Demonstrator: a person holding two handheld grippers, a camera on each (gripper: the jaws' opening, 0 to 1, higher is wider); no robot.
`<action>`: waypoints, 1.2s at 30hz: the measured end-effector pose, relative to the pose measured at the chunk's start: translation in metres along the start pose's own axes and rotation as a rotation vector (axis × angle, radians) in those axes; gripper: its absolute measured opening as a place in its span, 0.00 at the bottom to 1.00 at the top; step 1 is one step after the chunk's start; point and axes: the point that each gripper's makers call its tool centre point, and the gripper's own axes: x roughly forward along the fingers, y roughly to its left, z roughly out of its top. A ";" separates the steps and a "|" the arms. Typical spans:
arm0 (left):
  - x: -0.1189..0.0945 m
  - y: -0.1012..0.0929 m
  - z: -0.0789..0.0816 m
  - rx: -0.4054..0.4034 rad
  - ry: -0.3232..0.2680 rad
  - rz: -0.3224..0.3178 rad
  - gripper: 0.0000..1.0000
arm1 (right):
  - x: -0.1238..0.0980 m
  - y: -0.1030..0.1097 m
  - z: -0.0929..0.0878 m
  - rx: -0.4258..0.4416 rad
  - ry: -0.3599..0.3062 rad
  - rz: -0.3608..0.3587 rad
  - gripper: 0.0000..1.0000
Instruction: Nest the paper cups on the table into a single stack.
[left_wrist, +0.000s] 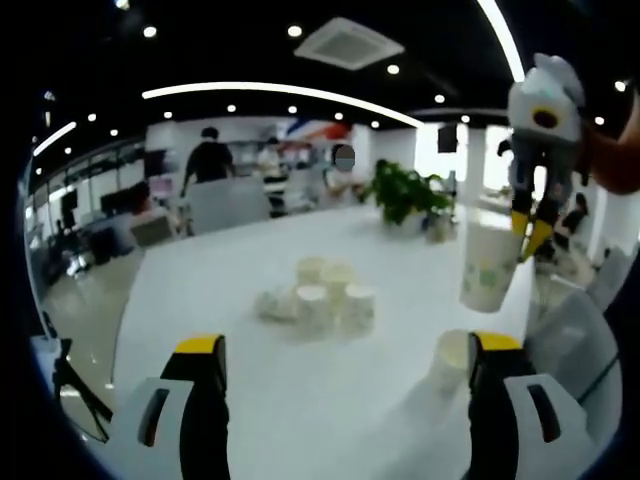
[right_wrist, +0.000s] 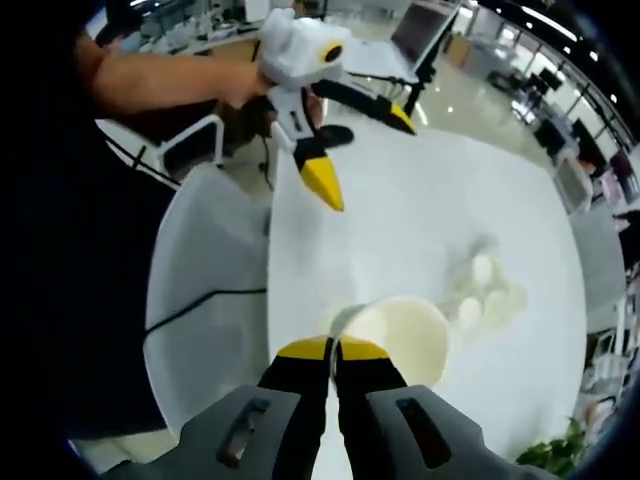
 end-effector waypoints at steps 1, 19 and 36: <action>0.000 0.000 0.000 -0.001 0.001 -0.001 0.98 | 0.002 0.001 0.000 0.001 0.000 0.004 0.00; 0.000 -0.002 -0.003 -0.008 0.002 -0.003 0.98 | 0.024 0.005 -0.008 0.039 -0.007 0.030 0.00; -0.001 -0.003 -0.006 -0.013 0.007 0.002 0.98 | 0.048 0.004 -0.017 0.079 -0.016 0.037 0.00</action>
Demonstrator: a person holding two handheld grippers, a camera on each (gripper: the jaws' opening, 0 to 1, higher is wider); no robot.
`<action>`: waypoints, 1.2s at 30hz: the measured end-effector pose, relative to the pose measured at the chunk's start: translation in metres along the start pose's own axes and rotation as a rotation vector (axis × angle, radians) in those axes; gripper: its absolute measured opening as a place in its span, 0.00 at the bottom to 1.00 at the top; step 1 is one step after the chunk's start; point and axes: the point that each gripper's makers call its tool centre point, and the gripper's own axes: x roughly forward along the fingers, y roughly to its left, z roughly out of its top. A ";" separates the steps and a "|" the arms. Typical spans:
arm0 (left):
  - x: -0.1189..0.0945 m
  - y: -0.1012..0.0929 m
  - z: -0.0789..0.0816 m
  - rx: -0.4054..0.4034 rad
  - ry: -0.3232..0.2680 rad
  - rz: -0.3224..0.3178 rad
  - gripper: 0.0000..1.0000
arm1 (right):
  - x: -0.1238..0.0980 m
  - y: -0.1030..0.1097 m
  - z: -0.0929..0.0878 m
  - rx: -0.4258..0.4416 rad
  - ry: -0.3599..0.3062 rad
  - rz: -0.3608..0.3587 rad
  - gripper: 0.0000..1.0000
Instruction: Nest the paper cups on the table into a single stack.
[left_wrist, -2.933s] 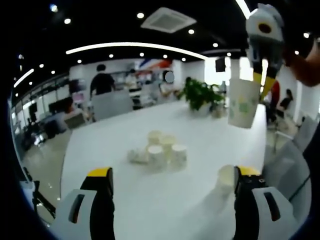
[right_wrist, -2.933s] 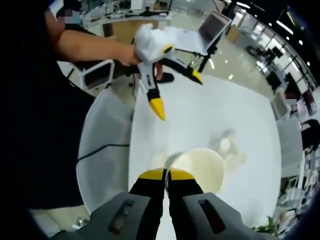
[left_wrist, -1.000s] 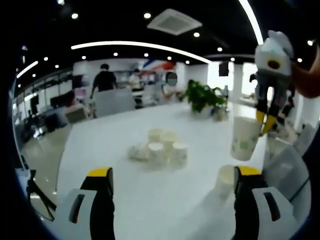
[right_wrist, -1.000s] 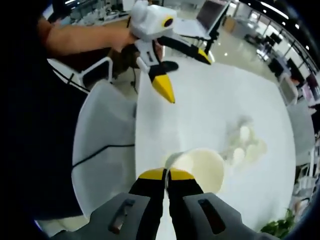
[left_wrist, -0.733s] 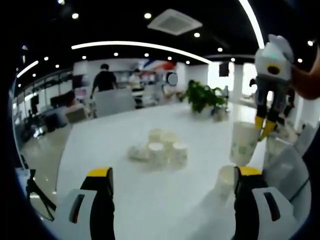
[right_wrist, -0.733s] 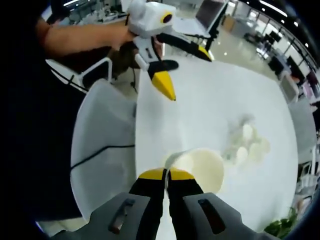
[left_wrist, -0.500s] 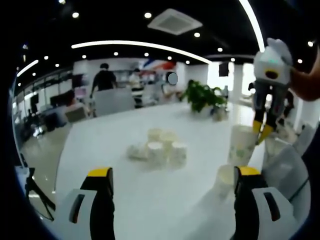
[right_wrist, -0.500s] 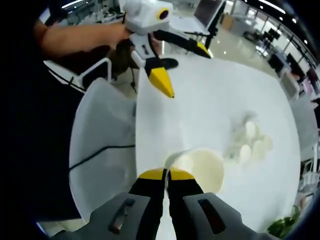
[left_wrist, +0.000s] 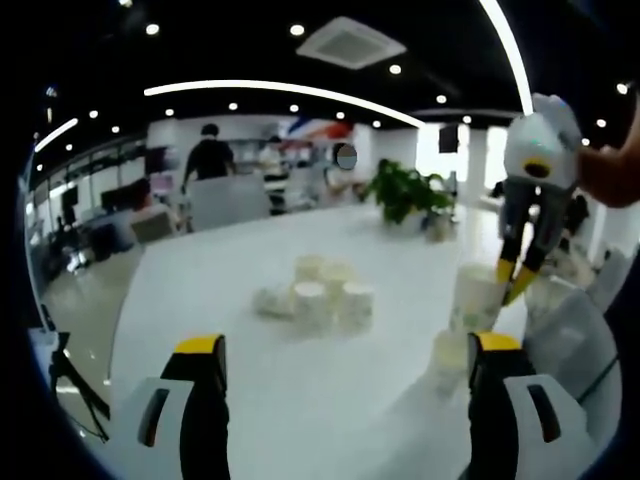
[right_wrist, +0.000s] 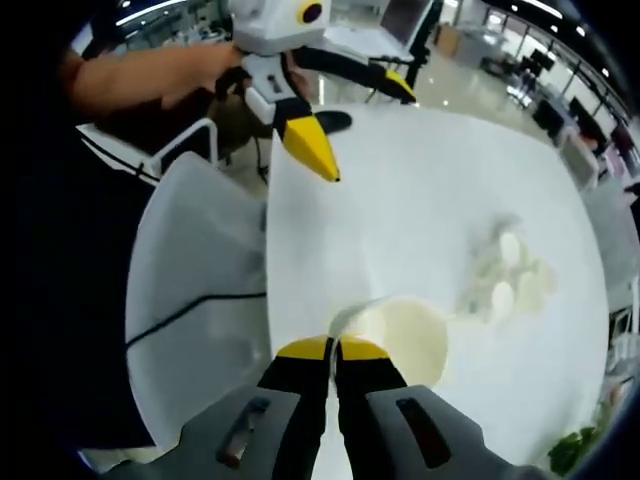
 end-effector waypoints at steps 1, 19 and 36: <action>0.000 0.000 0.000 -0.002 -0.002 0.000 0.98 | 0.002 0.000 0.000 0.001 0.001 0.000 0.00; -0.001 0.000 -0.002 -0.004 0.002 0.007 0.98 | 0.028 -0.002 -0.012 0.027 0.012 -0.005 0.00; 0.000 0.001 -0.003 0.001 0.007 0.004 0.98 | 0.053 0.001 -0.015 0.037 0.017 -0.011 0.00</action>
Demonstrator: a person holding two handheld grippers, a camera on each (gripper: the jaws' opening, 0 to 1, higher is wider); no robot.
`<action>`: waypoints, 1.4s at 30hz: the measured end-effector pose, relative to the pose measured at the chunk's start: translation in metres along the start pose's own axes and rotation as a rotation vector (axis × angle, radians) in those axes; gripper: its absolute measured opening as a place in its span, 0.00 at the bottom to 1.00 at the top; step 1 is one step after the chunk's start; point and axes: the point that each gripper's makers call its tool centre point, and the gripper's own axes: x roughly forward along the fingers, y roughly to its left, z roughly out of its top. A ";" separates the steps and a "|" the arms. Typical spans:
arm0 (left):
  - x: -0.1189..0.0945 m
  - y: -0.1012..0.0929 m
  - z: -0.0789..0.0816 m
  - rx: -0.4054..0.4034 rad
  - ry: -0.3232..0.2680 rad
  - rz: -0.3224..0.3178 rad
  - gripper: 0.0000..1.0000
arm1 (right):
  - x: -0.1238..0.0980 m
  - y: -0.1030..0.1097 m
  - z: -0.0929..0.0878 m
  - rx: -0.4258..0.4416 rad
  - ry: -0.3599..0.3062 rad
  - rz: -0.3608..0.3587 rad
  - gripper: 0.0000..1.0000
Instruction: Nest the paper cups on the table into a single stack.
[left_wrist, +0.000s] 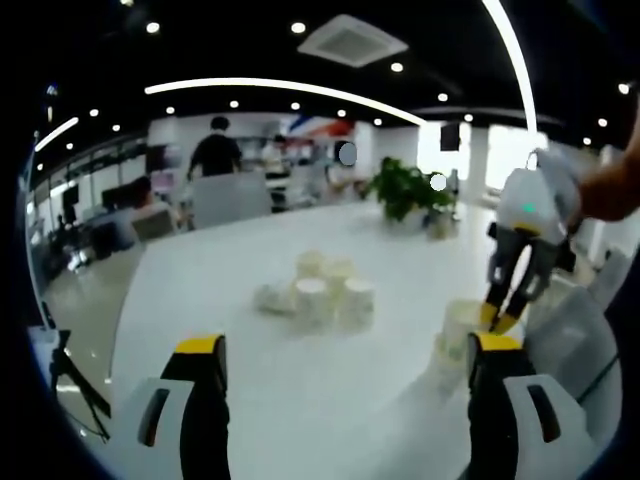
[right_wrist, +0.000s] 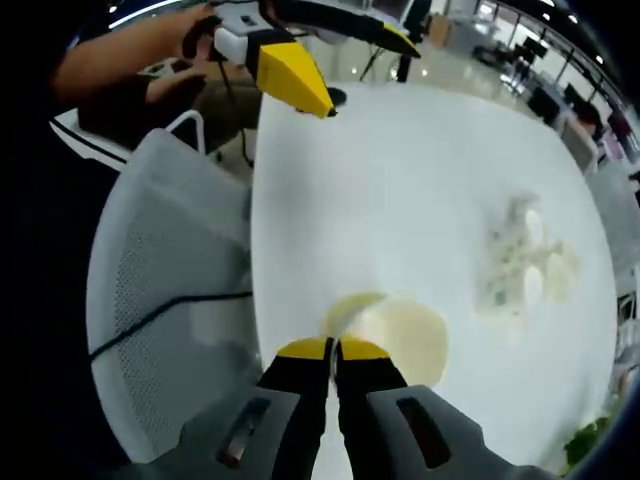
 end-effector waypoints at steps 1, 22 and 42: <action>0.000 0.000 0.000 0.000 0.001 0.000 0.98 | 0.000 0.000 0.000 0.002 0.000 0.004 0.00; 0.000 0.000 -0.004 0.006 0.013 -0.003 0.97 | 0.012 -0.002 -0.002 0.083 -0.065 0.006 0.05; -0.001 0.000 0.002 0.014 -0.011 0.012 0.98 | -0.035 -0.026 0.020 0.211 -0.354 -0.053 0.30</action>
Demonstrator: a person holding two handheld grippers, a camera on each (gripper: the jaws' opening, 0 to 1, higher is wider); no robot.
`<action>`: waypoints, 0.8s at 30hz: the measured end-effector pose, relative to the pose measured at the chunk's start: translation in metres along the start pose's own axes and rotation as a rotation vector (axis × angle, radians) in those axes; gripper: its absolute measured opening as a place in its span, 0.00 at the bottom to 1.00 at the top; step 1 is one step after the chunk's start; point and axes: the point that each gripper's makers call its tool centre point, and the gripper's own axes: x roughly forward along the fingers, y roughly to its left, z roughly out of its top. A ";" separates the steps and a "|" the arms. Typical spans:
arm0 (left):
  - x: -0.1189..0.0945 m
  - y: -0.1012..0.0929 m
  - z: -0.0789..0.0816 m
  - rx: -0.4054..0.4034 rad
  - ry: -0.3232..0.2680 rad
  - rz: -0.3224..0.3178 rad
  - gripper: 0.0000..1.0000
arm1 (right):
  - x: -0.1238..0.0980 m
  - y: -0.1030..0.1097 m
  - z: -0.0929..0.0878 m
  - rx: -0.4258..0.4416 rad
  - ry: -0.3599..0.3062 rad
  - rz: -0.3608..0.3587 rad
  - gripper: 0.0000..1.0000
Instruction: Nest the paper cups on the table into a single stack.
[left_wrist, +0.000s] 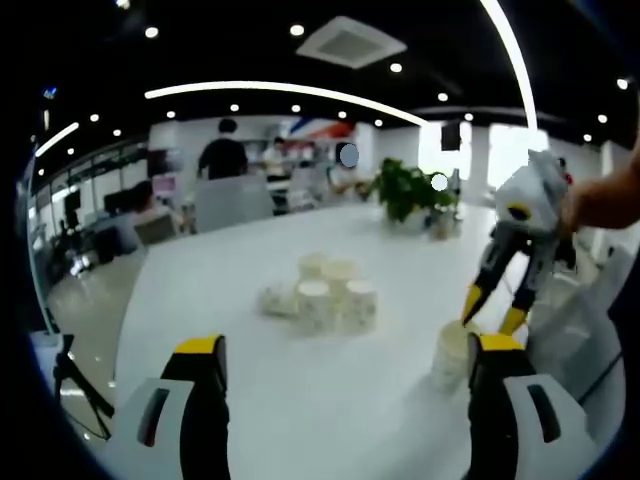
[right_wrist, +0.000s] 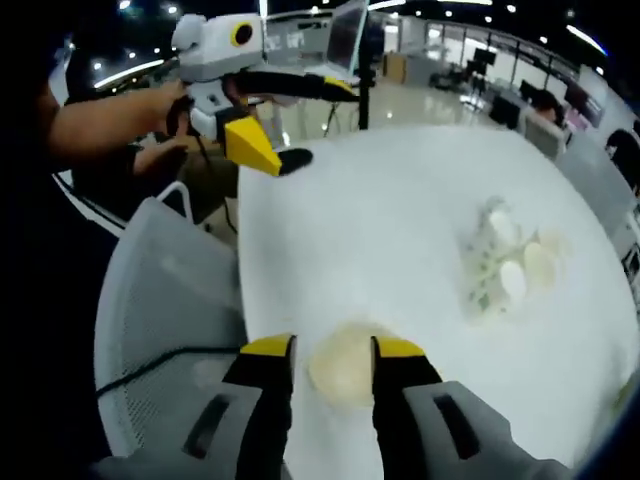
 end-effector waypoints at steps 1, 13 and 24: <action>0.000 0.000 0.000 -0.001 -0.002 0.001 0.98 | -0.005 -0.004 0.005 0.009 -0.025 -0.010 0.32; 0.005 -0.010 0.002 -0.010 -0.001 -0.023 0.98 | -0.058 -0.050 0.008 0.079 -0.220 -0.160 0.38; 0.006 -0.014 -0.006 -0.010 0.010 -0.036 0.98 | -0.084 -0.088 -0.019 0.087 -0.371 -0.361 0.59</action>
